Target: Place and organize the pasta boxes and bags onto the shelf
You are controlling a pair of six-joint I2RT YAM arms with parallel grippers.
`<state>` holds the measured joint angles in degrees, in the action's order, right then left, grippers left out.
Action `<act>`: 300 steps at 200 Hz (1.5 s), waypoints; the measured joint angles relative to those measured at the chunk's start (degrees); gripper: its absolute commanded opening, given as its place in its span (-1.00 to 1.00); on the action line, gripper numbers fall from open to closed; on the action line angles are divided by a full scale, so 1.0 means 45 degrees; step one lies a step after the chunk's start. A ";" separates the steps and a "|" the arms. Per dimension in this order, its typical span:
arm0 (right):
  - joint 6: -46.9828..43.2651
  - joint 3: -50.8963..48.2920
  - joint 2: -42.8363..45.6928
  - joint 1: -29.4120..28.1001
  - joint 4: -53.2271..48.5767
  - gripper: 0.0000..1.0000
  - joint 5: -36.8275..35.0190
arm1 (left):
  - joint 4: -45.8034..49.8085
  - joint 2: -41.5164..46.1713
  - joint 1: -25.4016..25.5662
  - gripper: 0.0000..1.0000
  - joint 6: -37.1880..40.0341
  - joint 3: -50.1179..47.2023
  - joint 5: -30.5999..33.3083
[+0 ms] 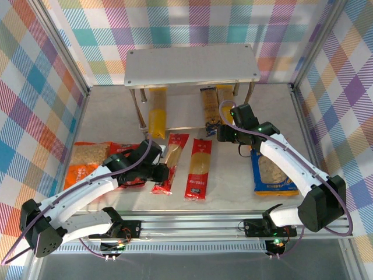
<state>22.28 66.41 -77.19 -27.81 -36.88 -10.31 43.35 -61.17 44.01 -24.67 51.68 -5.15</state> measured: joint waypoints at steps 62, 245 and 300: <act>0.0015 0.0000 0.0000 -0.0175 -0.0015 0.51 0.0413 | -0.1700 -0.1574 -0.1496 -1.00 0.0758 0.0957 0.0291; 0.0039 0.0418 0.0000 -0.0335 -0.0398 0.52 0.0442 | -0.4590 -0.9267 -0.3230 -1.00 0.2278 0.5833 0.3075; 0.0039 0.0457 0.0000 -0.0335 -0.0403 0.51 0.0447 | -0.5129 -0.9952 -0.3371 -1.00 0.2001 0.6518 0.3230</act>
<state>22.46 68.47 -77.19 -29.32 -38.70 -8.29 20.27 -105.95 28.84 -15.66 81.01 9.39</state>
